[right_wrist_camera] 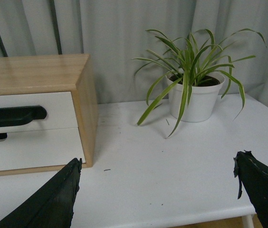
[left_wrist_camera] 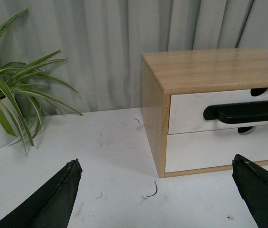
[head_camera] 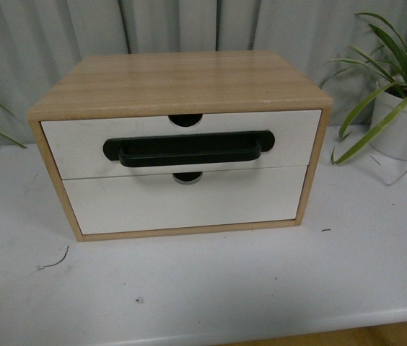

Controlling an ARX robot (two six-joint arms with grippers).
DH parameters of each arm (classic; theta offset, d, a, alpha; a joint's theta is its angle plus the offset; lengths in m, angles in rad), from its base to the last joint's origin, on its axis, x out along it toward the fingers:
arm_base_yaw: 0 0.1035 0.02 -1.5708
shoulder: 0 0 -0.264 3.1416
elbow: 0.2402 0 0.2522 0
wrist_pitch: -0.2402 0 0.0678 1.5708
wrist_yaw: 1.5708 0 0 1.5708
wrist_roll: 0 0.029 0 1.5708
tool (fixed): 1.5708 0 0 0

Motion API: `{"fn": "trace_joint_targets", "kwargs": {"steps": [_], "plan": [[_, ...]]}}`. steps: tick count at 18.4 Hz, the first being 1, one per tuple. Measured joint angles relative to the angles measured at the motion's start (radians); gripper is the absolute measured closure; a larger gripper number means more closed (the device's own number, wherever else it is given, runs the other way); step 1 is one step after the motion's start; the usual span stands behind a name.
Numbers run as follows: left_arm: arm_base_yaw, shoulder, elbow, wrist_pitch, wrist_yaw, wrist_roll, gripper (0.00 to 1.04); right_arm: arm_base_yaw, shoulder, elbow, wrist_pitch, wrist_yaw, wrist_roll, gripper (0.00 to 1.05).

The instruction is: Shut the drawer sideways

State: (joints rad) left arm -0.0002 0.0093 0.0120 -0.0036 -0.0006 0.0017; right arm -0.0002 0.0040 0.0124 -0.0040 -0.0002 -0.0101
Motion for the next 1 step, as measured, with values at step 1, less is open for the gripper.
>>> {"fn": "trace_joint_targets", "kwargs": {"steps": [1], "plan": [[0.0, 0.0, 0.0, 0.0, 0.0, 0.0, 0.07, 0.0, 0.0, 0.0, 0.0, 0.0, 0.0, 0.06]]}}
